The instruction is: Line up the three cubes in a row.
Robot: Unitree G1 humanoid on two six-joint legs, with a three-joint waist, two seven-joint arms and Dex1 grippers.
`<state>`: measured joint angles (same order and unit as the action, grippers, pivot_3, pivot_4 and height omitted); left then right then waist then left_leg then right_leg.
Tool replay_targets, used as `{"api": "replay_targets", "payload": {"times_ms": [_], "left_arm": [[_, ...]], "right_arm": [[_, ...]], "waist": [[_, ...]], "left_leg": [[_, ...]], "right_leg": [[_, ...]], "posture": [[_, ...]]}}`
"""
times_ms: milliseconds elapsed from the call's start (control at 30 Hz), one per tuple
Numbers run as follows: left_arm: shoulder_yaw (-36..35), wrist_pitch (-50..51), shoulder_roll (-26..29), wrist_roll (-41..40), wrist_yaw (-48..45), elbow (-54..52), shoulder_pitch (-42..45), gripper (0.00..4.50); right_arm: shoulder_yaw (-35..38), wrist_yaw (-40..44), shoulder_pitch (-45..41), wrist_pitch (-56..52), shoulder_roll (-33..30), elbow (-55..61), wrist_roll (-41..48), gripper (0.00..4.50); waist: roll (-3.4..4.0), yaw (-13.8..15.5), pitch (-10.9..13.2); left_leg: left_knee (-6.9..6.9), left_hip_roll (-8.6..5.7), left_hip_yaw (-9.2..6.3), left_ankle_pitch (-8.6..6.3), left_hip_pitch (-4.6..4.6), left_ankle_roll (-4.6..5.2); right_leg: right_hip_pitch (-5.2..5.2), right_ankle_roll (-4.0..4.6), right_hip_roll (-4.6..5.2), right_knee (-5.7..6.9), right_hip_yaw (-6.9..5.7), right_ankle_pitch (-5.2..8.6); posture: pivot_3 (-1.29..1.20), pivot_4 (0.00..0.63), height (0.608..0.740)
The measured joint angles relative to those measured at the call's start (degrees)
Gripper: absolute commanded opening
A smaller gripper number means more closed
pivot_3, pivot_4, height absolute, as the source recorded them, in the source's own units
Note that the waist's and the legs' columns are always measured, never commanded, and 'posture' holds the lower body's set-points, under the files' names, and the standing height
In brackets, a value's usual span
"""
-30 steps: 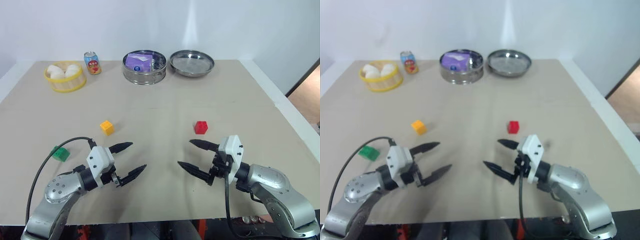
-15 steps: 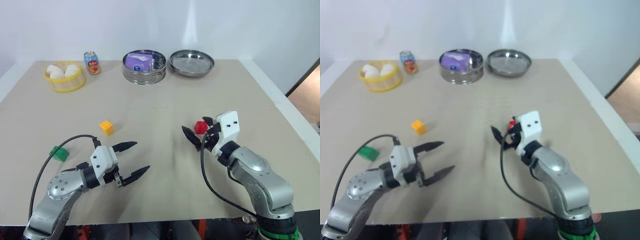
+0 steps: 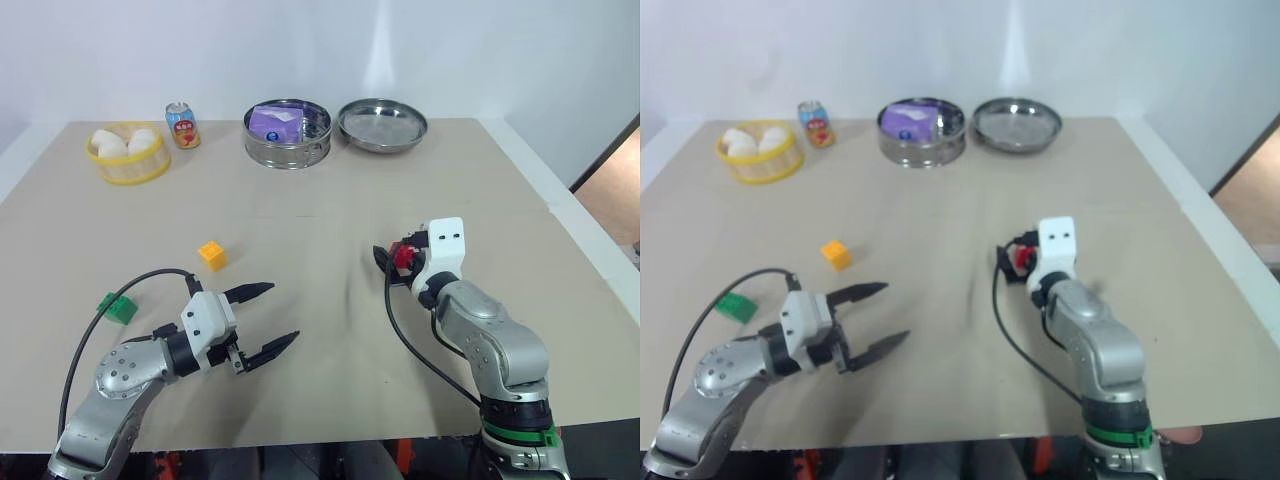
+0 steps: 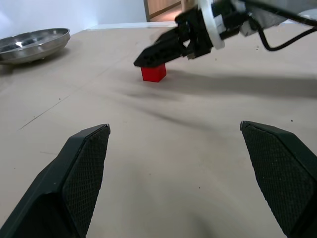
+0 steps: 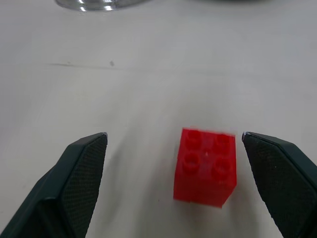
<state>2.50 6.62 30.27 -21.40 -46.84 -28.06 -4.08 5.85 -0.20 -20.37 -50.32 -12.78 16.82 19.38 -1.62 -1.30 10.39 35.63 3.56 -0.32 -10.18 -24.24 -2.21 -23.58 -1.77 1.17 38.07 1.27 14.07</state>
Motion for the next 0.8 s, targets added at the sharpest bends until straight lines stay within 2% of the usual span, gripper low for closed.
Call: {"api": "replay_targets", "payload": {"times_ms": [67,200,233,367,400,467,800], "left_arm": [[0.0,0.0,0.0,0.1,0.0,0.0,0.0,4.37],[0.0,0.0,0.0,0.1,0.0,0.0,0.0,4.50],[0.0,0.0,0.0,0.1,0.0,0.0,0.0,4.50],[0.0,-0.1,0.0,0.3,0.1,0.0,-0.1,4.50],[0.0,-0.1,0.0,0.4,0.1,0.0,-0.2,4.50],[0.1,-0.2,0.0,0.8,0.2,0.0,-0.3,4.50],[0.5,-0.5,0.0,1.1,0.2,0.0,-0.3,4.50]], "right_arm": [[1.1,-0.1,-0.8,0.0,0.7,-1.6,-0.1,4.50],[1.2,-0.2,-0.9,0.2,1.1,-2.9,-0.3,3.74],[1.3,-0.2,-0.9,0.2,1.4,-3.2,-0.4,3.20],[1.3,-0.1,-0.8,1.2,1.5,-3.7,-1.3,2.02],[1.2,-0.1,-0.7,1.5,1.4,-3.7,-1.7,1.56],[0.9,0.0,-0.4,2.3,1.2,-3.7,-2.8,1.27],[-0.9,1.5,0.6,4.9,-0.3,-3.7,-6.2,1.27]], "waist": [[0.00,0.0,0.0],[0.00,0.0,0.0],[0.00,0.0,0.0],[0.00,0.0,0.0],[0.00,0.0,0.0],[0.00,0.0,0.0],[0.00,0.0,0.0]], "left_leg": [[0.00,0.00,0.00,0.00,0.00,0.00],[-0.02,0.00,0.03,0.00,0.00,0.00],[-0.03,0.00,0.03,0.00,0.00,0.00],[-0.06,0.00,0.04,0.00,-0.01,0.00],[-0.06,0.00,0.04,0.00,-0.01,0.00],[-0.06,0.01,0.05,0.00,-0.01,0.00],[-0.10,0.01,0.08,0.00,-0.02,0.00]], "right_leg": [[0.00,0.00,0.00,0.00,0.00,0.00],[-0.01,0.00,0.00,0.00,0.02,0.00],[-0.03,0.00,0.00,0.00,0.03,0.00],[-0.05,0.01,-0.01,0.00,0.04,0.00],[-0.06,0.01,-0.01,0.00,0.04,0.00],[-0.07,0.01,-0.02,0.00,0.05,0.00],[-0.11,0.01,-0.02,0.00,0.09,0.00]], "posture": [[0.00,0.150,0.740],[0.00,0.150,0.740],[0.00,0.150,0.740],[0.00,0.150,0.740],[0.00,0.150,0.740],[0.00,0.150,0.740],[0.00,0.150,0.740]]}}
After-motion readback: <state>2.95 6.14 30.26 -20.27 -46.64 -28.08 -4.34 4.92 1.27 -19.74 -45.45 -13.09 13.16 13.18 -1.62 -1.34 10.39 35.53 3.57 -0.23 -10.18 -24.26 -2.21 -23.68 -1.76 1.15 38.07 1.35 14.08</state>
